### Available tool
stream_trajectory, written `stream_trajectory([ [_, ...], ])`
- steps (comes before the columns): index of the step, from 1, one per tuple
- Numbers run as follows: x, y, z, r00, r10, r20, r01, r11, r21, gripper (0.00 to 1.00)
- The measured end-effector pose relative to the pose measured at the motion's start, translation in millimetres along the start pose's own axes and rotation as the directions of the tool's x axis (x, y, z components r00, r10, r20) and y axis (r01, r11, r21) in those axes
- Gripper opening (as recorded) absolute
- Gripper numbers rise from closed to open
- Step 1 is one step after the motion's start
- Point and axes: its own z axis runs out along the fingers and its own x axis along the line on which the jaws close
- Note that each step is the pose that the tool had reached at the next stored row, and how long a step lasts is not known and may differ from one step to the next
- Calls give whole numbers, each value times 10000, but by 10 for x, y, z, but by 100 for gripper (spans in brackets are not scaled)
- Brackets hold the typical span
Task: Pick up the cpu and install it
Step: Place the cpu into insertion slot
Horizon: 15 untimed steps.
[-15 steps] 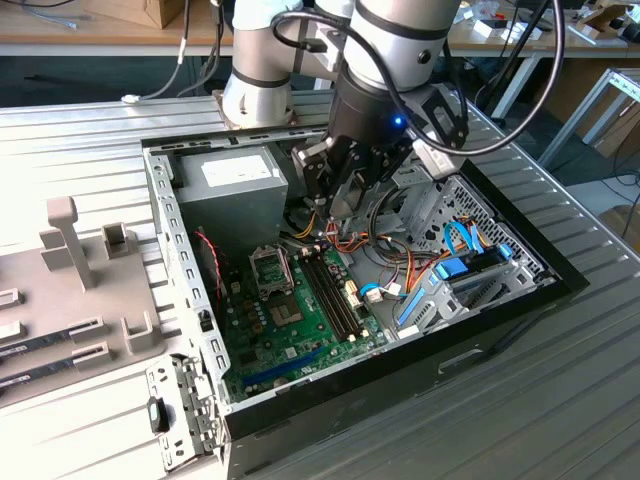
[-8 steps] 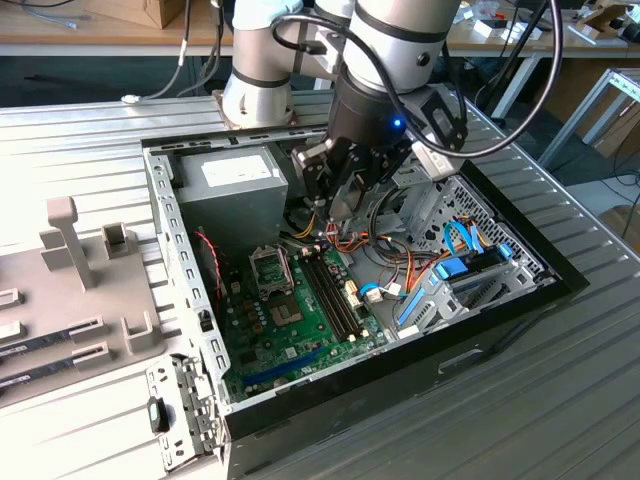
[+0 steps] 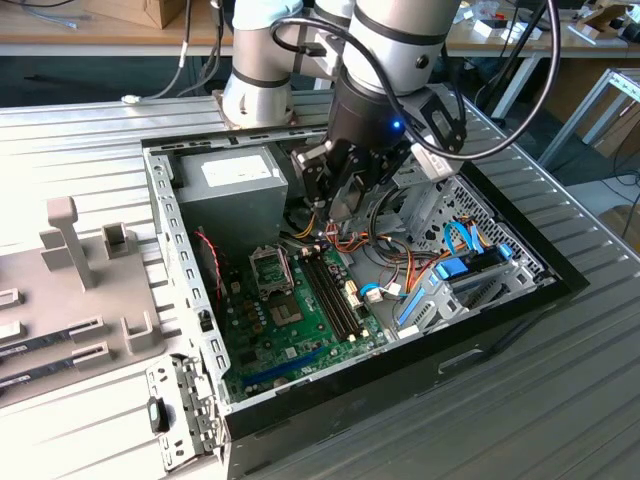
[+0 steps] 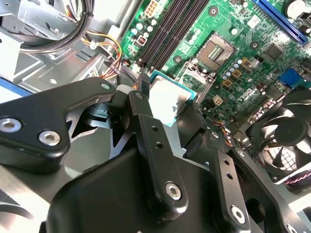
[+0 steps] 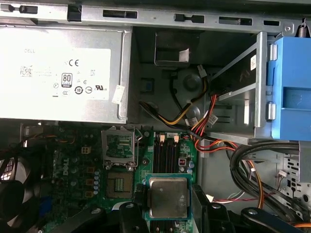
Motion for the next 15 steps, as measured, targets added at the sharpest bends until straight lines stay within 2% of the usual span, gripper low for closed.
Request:
stream_trajectory([
  [15, 2, -1, 58, 10000, 0, 0, 0, 10000, 0, 47],
])
